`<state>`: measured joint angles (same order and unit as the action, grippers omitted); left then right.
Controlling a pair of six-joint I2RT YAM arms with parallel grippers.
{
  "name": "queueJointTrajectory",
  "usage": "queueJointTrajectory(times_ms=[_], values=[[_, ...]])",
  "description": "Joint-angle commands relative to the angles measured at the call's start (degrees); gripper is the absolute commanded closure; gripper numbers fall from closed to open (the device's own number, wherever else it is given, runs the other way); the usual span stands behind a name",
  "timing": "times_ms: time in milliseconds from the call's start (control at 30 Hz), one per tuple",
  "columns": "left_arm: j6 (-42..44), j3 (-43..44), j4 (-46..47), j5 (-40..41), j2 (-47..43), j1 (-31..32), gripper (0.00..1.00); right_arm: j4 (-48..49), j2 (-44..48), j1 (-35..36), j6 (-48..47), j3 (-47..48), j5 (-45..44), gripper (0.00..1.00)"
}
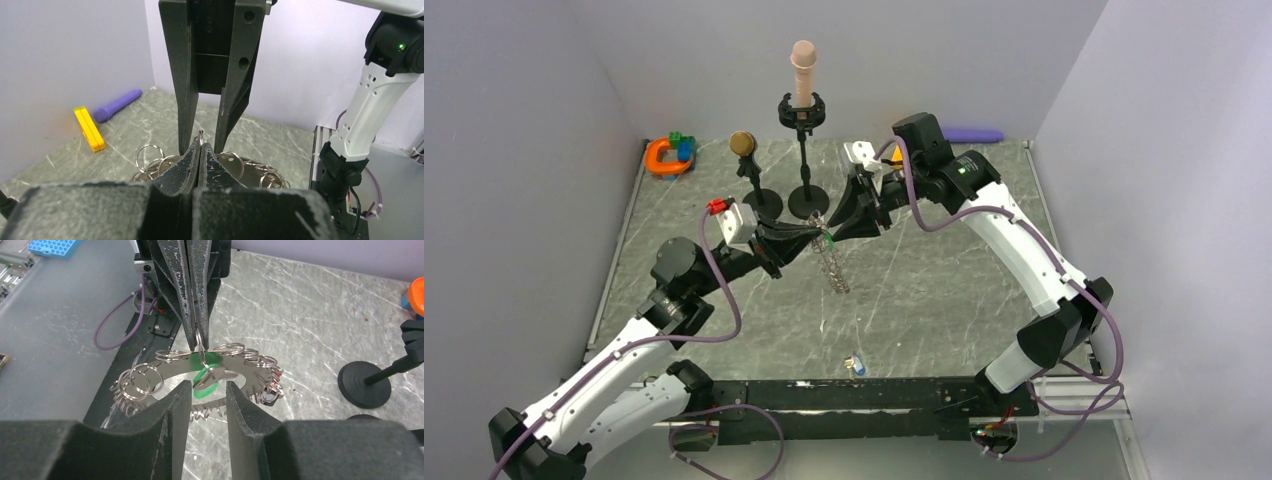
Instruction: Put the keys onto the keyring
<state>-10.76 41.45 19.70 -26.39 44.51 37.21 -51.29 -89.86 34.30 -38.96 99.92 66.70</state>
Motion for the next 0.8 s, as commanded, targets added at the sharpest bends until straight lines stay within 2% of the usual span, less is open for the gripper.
queueJointTrajectory(times_ms=[0, 433, 600, 633, 667, 767], values=[[-3.8, -1.7, 12.0, 1.0, 0.1, -0.4, 1.0, 3.4, 1.6, -0.3, 1.7, 0.3, 2.1, 0.65], [-13.1, -10.1, 36.9, 2.3, 4.5, -2.8, 1.0, 8.9, 2.1, -3.6, 8.8, -0.1, 5.8, 0.65], [-14.2, -9.6, 39.1, 0.9, 6.1, -3.5, 1.0, 10.6, 1.9, -3.6, 9.9, -1.3, 4.9, 0.65], [-14.3, -9.5, 39.2, 0.7, 3.0, -3.7, 1.0, 11.0, 1.8, -3.6, 10.1, -1.5, 4.8, 0.64], [-14.4, -9.4, 39.5, 0.5, 6.0, -3.7, 1.0, 11.3, 1.7, -3.6, 10.3, -1.6, 4.8, 0.64], [-14.9, -9.1, 39.6, -0.3, 6.8, -4.0, 1.0, 13.2, 1.6, -3.9, 11.9, -2.2, 4.8, 0.64]])
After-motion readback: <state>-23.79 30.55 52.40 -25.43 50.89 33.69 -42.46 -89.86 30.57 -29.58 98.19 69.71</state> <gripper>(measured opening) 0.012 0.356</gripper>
